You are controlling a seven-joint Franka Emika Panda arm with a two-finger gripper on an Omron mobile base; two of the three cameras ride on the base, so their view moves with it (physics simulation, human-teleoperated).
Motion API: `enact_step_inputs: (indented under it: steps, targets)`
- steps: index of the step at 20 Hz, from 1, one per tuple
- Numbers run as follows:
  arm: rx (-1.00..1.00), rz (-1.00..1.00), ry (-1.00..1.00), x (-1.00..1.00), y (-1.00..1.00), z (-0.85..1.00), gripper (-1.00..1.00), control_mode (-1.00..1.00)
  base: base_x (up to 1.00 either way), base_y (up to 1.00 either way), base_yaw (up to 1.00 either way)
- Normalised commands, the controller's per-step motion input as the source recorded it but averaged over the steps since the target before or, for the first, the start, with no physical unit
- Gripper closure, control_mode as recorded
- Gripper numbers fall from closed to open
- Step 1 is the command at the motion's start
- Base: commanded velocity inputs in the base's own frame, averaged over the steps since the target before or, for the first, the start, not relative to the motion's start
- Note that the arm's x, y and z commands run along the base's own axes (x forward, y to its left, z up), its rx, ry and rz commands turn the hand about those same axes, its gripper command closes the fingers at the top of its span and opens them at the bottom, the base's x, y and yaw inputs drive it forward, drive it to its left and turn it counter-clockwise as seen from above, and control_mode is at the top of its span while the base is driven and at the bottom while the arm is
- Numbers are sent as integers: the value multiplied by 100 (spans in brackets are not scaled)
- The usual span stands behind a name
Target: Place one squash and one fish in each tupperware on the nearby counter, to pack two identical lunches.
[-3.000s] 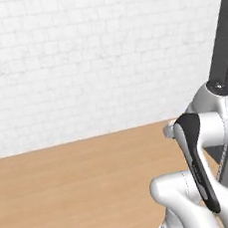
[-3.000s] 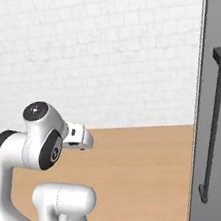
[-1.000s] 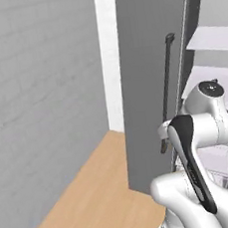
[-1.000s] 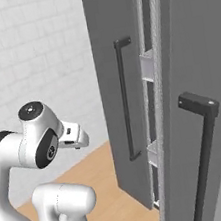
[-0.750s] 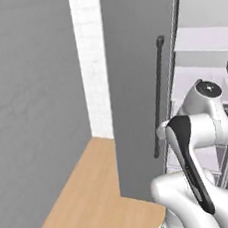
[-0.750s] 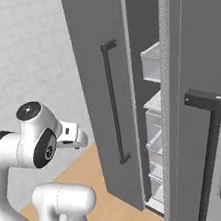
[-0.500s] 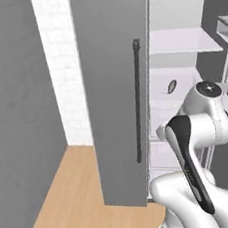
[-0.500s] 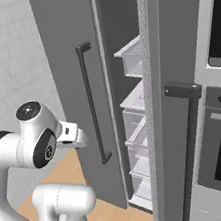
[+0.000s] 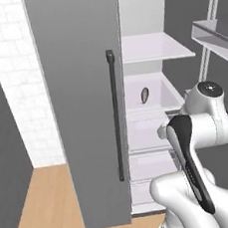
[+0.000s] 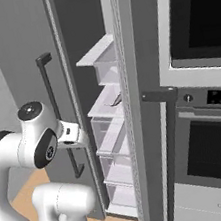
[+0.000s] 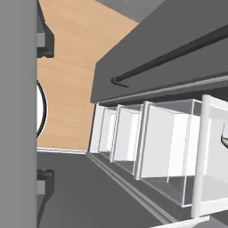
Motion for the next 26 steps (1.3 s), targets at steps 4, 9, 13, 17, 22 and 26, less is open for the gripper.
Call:
enact_step_inputs:
  steps: [4, 9, 13, 17, 22, 26]
  targets:
    - [0, 0, 0, 0, 0, 0, -100, 100, 33, 6, -39]
    - [0, 0, 0, 0, 0, 0, -100, 100, 55, 40, -30]
    - [0, 0, 0, 0, 0, 0, -100, 100, 52, 19, -18]
    - [0, 0, 0, 0, 0, 0, -100, 100, 27, 0, -8]
    - [0, 0, 0, 23, 0, -1, -100, -100, 22, 0, 0]
    - [-1, 0, -3, 91, 3, -18, -100, -100, 0, 0, 0]
